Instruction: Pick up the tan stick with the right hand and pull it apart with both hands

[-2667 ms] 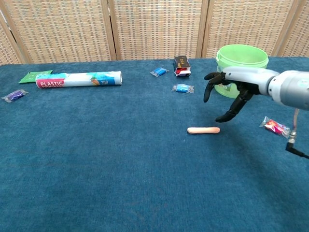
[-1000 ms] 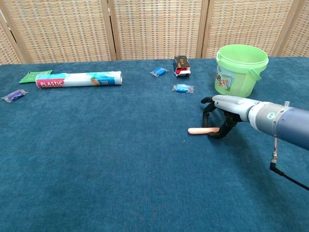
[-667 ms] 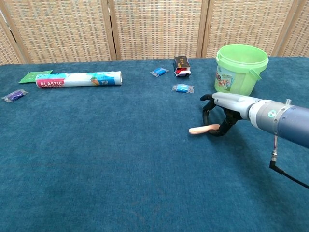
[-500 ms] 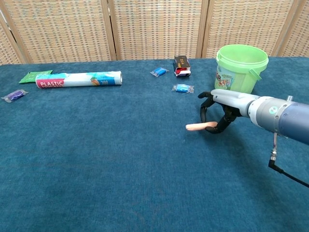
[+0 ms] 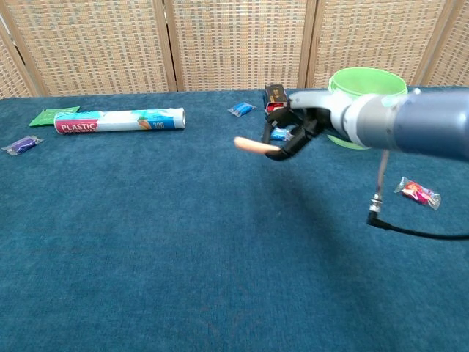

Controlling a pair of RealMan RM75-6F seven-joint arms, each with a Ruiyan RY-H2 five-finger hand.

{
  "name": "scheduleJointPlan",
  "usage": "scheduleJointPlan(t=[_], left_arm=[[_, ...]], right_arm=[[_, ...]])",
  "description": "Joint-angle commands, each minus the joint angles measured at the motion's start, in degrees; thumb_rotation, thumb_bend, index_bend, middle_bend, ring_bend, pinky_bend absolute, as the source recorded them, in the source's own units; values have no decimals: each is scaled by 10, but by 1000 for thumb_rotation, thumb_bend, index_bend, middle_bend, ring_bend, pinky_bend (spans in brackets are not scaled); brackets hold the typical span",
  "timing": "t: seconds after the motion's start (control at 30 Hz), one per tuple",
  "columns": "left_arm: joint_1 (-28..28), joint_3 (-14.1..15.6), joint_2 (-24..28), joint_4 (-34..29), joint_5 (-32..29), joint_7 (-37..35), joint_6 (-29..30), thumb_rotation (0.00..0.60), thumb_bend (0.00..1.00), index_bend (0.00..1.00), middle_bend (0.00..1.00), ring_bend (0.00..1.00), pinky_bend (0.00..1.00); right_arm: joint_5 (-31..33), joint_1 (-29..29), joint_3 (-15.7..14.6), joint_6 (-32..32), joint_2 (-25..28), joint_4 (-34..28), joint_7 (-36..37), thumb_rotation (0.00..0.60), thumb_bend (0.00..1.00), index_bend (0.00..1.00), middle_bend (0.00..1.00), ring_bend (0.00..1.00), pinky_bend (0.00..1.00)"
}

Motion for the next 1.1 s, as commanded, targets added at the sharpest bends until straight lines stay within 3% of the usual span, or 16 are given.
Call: scheduleJointPlan(t=[0.03,0.17,0.3,0.47,0.77,1.1], left_arm=[[-43,-19,8,0,28,-42,-25,600,0,68,0,0,0],[-89,-45,-9,20,48,-41,-38,600,0,174,0,0,0],[-135,-59,-37,29,59,-41,-64,600,1,216,0,0,0],[-180,-69,-91,63,69,1,-87,600,132,314,0,0,0],[-229,-64,-193,158,67,-7,-98,600,160,418,0,0,0],[-248,-44,-233,181,58,26,-107,600,160,435,0,0,0]], right_arm=[[73,43,37,-20,9,-19,17,600,542,667,86,0,0],[142,76,51,-29,9,-18,36,600,542,668,87,0,0],[170,102,37,-21,2,-17,35,600,544,669,87,0,0],[192,119,22,-18,-8,-17,39,600,546,669,87,0,0],[192,128,5,4,-8,-34,42,600,547,673,100,0,0],[194,137,-5,20,-10,-39,43,600,549,673,100,0,0]])
